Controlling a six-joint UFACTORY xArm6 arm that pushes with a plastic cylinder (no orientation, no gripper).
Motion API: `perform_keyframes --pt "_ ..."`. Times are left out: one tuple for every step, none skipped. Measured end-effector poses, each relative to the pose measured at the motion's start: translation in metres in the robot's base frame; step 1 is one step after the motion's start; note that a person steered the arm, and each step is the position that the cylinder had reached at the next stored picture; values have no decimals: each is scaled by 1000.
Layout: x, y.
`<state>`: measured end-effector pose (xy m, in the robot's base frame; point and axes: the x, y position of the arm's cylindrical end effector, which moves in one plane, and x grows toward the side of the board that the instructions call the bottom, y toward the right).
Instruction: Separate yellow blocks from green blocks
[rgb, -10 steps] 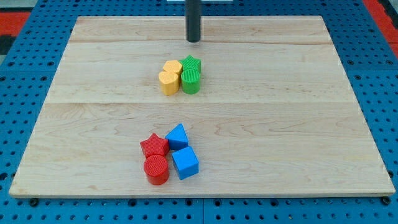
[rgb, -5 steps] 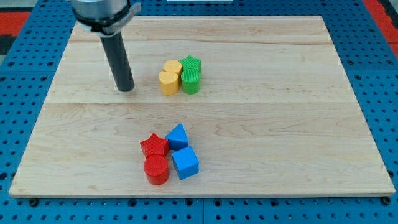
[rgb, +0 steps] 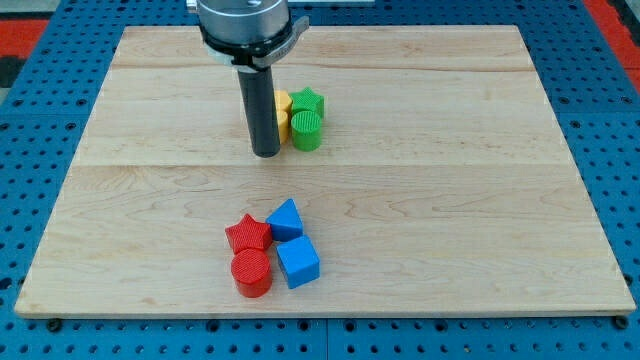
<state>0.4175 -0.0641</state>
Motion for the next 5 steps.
perform_keyframes --pt "-16 10" --pt "-35 15" --pt "-54 15" --pt "-74 15" --pt "-91 11"
